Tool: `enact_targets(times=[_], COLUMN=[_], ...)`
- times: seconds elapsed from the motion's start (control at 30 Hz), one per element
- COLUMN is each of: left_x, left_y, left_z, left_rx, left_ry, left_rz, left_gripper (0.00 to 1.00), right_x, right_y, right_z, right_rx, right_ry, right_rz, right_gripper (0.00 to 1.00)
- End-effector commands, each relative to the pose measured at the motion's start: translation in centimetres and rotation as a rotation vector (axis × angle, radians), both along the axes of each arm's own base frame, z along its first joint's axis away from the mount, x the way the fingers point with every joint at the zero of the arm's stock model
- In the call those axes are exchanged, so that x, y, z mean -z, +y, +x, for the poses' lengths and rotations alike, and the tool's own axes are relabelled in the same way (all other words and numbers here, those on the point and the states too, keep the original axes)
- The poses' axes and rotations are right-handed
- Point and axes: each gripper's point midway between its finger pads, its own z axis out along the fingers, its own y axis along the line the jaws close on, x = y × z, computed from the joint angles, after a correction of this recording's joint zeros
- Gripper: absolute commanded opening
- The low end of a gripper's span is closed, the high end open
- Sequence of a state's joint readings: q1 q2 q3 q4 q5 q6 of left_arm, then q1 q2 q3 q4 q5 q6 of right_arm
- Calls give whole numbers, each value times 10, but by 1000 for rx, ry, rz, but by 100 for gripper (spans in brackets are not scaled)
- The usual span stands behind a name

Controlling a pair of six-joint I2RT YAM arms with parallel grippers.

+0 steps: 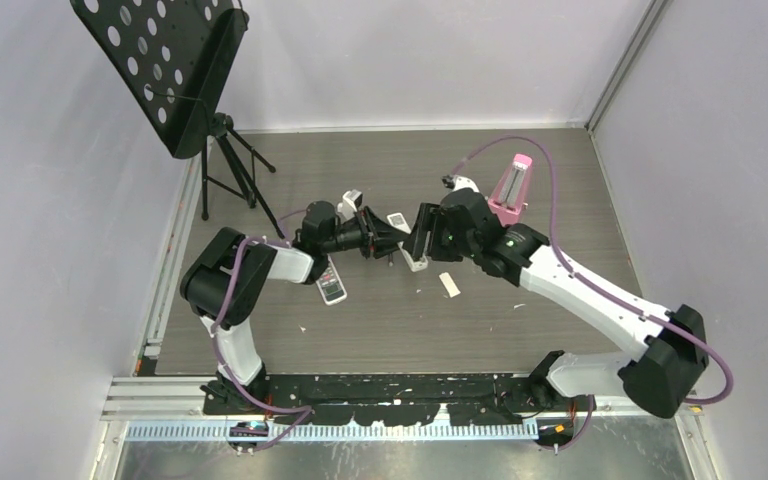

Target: Load the batteries into the remote control

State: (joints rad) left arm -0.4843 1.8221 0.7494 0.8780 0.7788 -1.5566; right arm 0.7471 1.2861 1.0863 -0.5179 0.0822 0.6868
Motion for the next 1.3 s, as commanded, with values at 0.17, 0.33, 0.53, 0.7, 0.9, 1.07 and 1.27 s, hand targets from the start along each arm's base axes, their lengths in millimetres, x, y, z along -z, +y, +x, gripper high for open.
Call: enact_targets(times=[0.17,0.33,0.53,0.7,0.9,1.07,1.27], left_x=[-55,-74,-82,-83,-87,-90,-92], left_y=[7,10,12,10,10,10,9], left_z=[16,18,19,16,13,13,15], left_rx=[-132,-158,-171,-157,-151,-151,-152], left_ry=[12,16,-13,-31,-57,-73,-88], left_rz=[-178,-230,-222,-219,-223,-230,-239], left_gripper=[0,0,0,0,0,0,0], right_x=[-45,-61,-63,-69,-72,-67,-62], right_y=[-14,-14,-13,-16,-15,-11,-3], right_z=[16,14,14,21,28,30,24], right_rx=[236,274,311,345,344,326,263], right_ry=[-148,-182,-153,-142,-105,-95,-89], right_rz=[315,478,593,680,814,838,856], right_gripper=[75,81,82,77,66,49,58])
